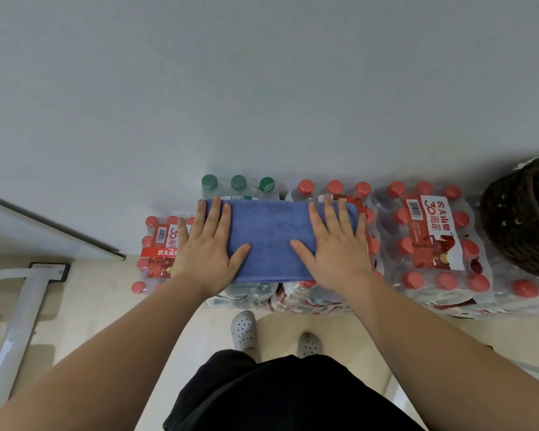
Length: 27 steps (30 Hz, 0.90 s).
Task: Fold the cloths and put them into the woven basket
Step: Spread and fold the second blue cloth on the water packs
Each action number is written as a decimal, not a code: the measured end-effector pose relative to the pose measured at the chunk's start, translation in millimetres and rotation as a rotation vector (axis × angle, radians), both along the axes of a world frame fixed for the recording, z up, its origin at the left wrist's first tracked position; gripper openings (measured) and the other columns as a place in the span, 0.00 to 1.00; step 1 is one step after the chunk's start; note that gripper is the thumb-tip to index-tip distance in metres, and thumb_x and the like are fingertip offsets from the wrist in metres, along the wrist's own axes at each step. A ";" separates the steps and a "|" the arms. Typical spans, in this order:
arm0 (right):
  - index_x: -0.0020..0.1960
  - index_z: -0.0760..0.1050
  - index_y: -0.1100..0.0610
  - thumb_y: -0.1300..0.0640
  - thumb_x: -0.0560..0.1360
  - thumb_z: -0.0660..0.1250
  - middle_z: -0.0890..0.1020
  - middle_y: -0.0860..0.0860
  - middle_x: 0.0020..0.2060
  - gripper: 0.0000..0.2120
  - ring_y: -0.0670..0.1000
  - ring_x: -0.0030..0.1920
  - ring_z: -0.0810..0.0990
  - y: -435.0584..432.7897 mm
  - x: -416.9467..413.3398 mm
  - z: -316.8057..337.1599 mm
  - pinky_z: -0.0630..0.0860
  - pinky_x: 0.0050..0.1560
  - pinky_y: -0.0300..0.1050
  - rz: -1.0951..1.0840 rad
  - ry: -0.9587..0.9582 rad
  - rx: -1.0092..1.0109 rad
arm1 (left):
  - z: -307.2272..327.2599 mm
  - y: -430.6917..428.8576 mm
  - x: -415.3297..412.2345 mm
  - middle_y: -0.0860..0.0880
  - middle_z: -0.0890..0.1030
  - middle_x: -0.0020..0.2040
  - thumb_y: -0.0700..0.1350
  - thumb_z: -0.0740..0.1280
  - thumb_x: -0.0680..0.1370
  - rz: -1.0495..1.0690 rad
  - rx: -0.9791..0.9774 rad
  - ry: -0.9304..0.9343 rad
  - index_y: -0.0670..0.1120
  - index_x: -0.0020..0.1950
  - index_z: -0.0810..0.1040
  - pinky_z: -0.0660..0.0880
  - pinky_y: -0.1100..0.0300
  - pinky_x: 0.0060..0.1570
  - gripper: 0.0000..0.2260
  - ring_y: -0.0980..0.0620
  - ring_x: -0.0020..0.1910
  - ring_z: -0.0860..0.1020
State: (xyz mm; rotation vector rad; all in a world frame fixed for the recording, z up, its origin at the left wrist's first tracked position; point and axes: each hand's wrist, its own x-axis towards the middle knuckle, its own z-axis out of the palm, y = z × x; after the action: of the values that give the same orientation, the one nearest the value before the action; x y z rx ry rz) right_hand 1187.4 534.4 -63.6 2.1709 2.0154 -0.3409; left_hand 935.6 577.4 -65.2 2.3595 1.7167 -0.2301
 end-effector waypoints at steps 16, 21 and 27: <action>0.80 0.36 0.48 0.31 0.79 0.39 0.35 0.48 0.79 0.36 0.58 0.79 0.34 17.7 -49.4 9.4 0.35 0.73 0.71 0.035 -0.017 -0.020 | 17.7 22.3 -20.6 0.48 0.82 0.47 0.53 0.69 0.76 0.686 -0.170 -0.704 0.45 0.56 0.80 0.79 0.49 0.50 0.15 0.45 0.47 0.80; 0.81 0.40 0.51 0.30 0.78 0.37 0.37 0.49 0.80 0.39 0.60 0.79 0.35 17.1 -51.1 3.4 0.36 0.74 0.71 -0.075 -0.083 0.008 | 20.1 33.4 -27.8 0.48 0.84 0.50 0.53 0.73 0.74 0.625 -0.162 -0.602 0.44 0.58 0.81 0.79 0.53 0.50 0.18 0.48 0.45 0.80; 0.81 0.41 0.53 0.29 0.77 0.38 0.39 0.50 0.80 0.40 0.60 0.79 0.36 17.7 -56.6 9.9 0.33 0.72 0.72 -0.086 -0.117 0.016 | 30.1 38.3 -26.8 0.49 0.83 0.43 0.50 0.73 0.74 0.510 -0.141 -0.558 0.45 0.49 0.81 0.78 0.56 0.46 0.10 0.48 0.42 0.81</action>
State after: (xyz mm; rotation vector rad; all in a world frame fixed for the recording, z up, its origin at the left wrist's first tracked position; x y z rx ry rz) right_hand 1130.8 552.1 -53.8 2.2361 1.8738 -0.2036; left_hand 908.8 615.7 -35.0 1.5985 1.8424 0.3450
